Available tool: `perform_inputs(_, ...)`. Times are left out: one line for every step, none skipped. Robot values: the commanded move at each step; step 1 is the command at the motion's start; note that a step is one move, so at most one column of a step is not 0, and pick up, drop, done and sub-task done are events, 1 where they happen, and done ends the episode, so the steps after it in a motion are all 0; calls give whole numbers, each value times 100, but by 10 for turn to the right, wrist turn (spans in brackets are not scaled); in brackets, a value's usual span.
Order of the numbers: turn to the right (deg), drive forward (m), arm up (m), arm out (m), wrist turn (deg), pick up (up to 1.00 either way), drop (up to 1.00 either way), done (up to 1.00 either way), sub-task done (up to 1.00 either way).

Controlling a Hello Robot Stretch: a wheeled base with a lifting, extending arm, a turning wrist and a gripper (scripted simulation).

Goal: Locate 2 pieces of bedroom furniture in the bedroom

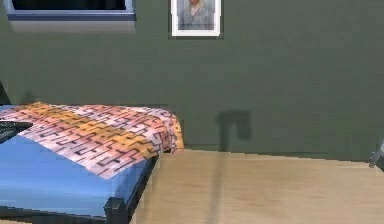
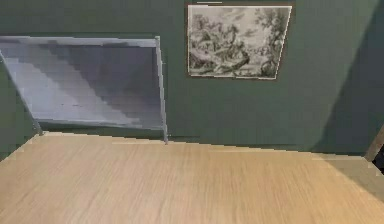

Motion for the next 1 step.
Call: perform_inputs(0,20,0,0,0,0,0,0,0)
